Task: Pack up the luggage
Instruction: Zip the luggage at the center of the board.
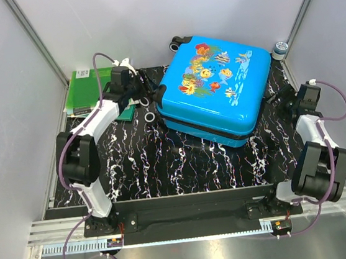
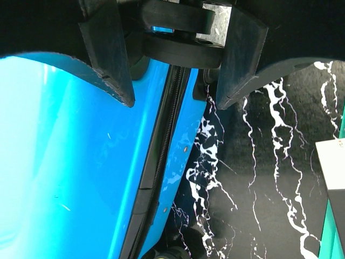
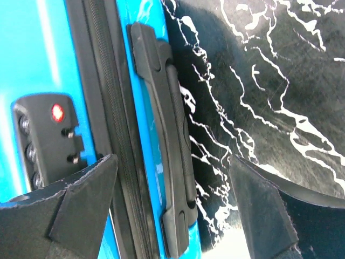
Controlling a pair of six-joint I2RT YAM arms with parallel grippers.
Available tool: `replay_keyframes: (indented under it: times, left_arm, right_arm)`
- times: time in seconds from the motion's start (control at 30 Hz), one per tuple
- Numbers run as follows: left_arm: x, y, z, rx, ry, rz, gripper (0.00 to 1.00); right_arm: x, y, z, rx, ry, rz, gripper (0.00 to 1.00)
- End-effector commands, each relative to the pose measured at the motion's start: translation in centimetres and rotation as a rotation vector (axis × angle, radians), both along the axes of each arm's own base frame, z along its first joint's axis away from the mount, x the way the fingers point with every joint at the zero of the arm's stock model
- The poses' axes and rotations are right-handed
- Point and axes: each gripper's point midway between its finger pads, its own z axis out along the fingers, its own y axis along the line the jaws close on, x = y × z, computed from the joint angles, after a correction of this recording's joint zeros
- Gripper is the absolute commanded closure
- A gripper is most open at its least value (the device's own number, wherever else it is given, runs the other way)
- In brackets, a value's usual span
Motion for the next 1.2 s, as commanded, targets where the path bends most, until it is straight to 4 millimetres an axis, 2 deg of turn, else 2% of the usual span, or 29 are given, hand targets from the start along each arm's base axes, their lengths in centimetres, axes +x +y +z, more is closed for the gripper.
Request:
replay_keyframes:
  times: [0.0,0.1,0.13,0.2,0.23,0.33,0.37,0.4,0.6,0.77,0.8,0.83,0.9,0.97,1.0,1.03,1.17]
  left_arm:
    - [-6.1,-3.0,-2.7,0.021,0.123,-0.154,0.35]
    - [-7.5,-3.5,-3.2,0.01,0.131,-0.169,0.35]
    - [-7.7,-3.8,-2.7,-0.003,0.118,-0.173,0.35]
    - [-8.9,-4.4,-3.1,-0.009,0.13,-0.195,0.36]
    - [-9.3,-4.7,-3.0,-0.013,0.129,-0.2,0.36]
    - [-10.8,-5.5,-2.9,-0.017,0.131,-0.215,0.36]
    - [-11.4,-5.9,-2.2,-0.018,0.109,-0.221,0.36]
    - [-12.1,-5.9,-2.7,-0.013,0.12,-0.223,0.36]
    - [-15.2,-7.3,-2.3,-0.07,0.114,-0.259,0.36]
    - [-18.4,-9.3,-2.3,-0.098,0.122,-0.314,0.36]
    - [-18.9,-9.6,-1.8,-0.11,0.113,-0.321,0.36]
    - [-20.0,-10.0,-2.3,-0.097,0.12,-0.33,0.36]
    - [-21.4,-10.7,-1.4,-0.104,0.09,-0.347,0.36]
    - [-22.6,-10.6,-2.1,-0.096,0.096,-0.338,0.36]
    - [-23.7,-11.1,-1.1,-0.131,0.08,-0.35,0.36]
    - [-24.4,-10.9,-1.8,-0.132,0.094,-0.35,0.36]
    - [-26.8,-11.2,-0.6,-0.174,0.065,-0.394,0.36]
  right_arm:
    - [3.0,-0.6,3.1,-0.044,-0.104,0.033,0.09]
    - [4.0,-0.8,3.0,-0.034,-0.108,0.042,0.09]
    - [4.4,-0.9,2.6,-0.029,-0.1,0.043,0.1]
    - [5.2,-1.1,3.0,-0.029,-0.117,0.048,0.1]
    - [5.5,-1.2,2.5,-0.024,-0.106,0.05,0.1]
    - [6.5,-1.4,3.1,-0.027,-0.126,0.057,0.11]
    - [6.9,-1.5,3.5,-0.028,-0.135,0.057,0.1]
    - [7.1,-1.3,3.8,-0.027,-0.14,0.064,0.11]
    - [8.5,-0.5,4.1,-0.022,-0.149,0.094,0.11]
    - [9.9,0.3,4.0,-0.03,-0.147,0.122,0.11]
    - [10.2,0.2,4.2,-0.033,-0.153,0.125,0.11]
    - [10.2,0.3,4.2,-0.031,-0.151,0.127,0.11]
    - [10.2,0.3,4.7,-0.035,-0.16,0.133,0.11]
    - [10.2,0.3,5.2,-0.04,-0.171,0.132,0.11]
    - [10.1,0.3,5.3,-0.043,-0.171,0.132,0.1]
    - [10.1,0.2,5.6,-0.051,-0.176,0.13,0.1]
    - [9.9,-0.3,6.5,-0.085,-0.165,0.122,0.1]
